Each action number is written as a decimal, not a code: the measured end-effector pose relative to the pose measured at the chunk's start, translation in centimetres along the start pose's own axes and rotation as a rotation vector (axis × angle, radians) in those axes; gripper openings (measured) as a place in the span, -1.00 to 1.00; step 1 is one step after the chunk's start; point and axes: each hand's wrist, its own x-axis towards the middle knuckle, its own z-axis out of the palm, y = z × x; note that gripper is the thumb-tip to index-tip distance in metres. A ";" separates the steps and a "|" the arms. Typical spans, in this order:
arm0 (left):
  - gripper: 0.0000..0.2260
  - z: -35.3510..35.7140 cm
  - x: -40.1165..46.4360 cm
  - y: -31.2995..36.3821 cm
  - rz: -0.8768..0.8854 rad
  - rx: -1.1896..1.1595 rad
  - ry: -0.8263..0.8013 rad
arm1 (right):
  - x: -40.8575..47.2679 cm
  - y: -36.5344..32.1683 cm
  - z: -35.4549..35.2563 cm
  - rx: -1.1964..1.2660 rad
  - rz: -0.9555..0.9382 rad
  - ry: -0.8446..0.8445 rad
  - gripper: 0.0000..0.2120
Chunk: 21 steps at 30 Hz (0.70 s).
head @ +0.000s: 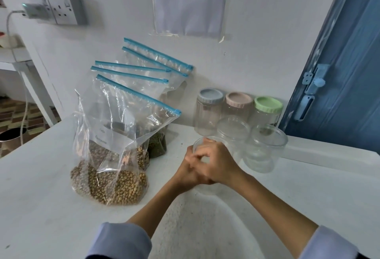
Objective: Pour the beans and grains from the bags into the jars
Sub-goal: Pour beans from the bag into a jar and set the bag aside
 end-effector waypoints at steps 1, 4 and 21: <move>-0.44 0.0 0.3 -0.1 -0.014 0.017 -0.010 | -0.2 -0.2 -0.1 0.095 0.010 0.112 -0.60; -0.40 0.2 0.7 -0.3 0.007 -0.015 -0.002 | 0.4 -0.5 -0.5 -0.049 0.019 0.177 -0.61; 0.01 0.5 0.4 -1.8 -0.130 -0.113 0.009 | 0.8 1.8 -1.4 -0.452 0.193 -0.303 -0.23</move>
